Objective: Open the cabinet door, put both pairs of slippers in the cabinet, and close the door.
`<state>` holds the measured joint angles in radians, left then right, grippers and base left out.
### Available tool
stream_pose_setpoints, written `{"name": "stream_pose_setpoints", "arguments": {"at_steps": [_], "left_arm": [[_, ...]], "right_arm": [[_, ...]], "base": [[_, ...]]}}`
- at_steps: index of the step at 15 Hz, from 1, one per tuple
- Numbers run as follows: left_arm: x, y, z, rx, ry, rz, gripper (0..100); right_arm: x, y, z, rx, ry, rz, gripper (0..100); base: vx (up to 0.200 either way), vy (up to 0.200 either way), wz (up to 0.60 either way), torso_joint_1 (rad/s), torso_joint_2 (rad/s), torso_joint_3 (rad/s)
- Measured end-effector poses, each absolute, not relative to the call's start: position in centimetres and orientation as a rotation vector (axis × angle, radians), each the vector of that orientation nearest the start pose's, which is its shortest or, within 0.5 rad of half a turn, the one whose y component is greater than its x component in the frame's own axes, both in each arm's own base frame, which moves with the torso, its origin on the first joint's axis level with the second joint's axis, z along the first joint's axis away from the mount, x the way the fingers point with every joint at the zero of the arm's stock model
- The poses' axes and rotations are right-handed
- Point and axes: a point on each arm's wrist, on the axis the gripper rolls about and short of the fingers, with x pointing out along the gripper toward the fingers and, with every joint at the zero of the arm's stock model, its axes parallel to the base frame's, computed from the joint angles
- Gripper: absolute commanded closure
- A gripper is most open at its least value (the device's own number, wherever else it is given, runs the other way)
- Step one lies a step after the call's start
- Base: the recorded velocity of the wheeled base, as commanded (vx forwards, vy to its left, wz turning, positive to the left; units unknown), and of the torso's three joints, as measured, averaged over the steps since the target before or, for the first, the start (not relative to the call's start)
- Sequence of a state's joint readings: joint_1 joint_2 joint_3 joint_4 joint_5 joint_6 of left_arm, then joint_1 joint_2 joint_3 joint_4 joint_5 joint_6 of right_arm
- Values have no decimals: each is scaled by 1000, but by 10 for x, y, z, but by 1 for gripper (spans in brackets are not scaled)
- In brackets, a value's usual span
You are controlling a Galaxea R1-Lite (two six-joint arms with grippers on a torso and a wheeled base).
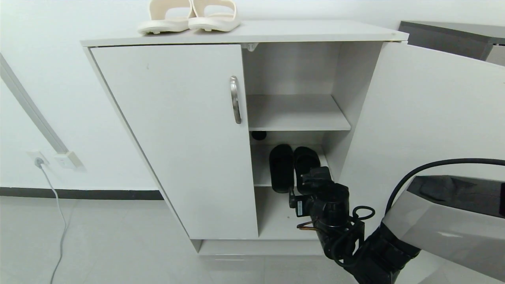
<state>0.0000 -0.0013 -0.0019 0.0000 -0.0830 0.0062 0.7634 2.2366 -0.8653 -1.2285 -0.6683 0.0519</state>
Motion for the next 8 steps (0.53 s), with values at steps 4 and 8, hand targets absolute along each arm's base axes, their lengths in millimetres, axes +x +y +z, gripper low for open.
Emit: {"name": "stream_pose_setpoints", "arguments": {"at_steps": [4, 8], "left_arm": [[-23, -2, 76, 7, -3, -83, 100], [-23, -2, 76, 5, -3, -83, 100]], "right_arm": [[271, 256, 88, -43, 111, 205, 0], [255, 253, 105, -35, 98, 245, 0]], "base": [[0, 0, 0, 1, 2, 50], [0, 0, 0, 0, 0, 0]]}}
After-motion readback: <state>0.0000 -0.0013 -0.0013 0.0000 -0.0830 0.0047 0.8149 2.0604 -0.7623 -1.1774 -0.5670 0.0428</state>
